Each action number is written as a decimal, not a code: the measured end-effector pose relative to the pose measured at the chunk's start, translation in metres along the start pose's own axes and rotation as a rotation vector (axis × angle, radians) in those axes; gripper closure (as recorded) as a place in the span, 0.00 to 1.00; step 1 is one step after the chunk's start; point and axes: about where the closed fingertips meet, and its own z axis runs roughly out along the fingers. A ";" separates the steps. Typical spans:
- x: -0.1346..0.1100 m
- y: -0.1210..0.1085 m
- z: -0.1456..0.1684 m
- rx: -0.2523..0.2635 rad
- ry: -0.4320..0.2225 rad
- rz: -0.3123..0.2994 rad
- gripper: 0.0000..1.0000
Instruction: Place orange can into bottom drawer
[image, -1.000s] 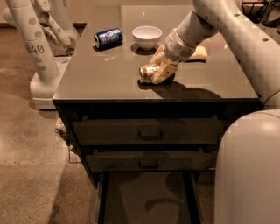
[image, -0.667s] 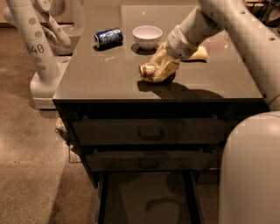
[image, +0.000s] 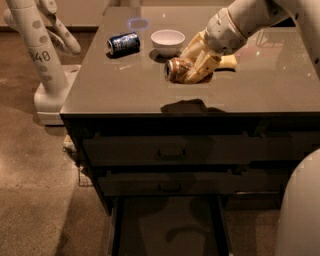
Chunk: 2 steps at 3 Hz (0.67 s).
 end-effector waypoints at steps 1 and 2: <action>0.000 0.000 0.000 0.000 0.000 0.000 1.00; -0.005 0.020 0.007 -0.038 0.000 0.001 1.00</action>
Offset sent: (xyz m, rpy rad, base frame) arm -0.0609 0.0143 -0.0248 -0.0353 0.0827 0.0605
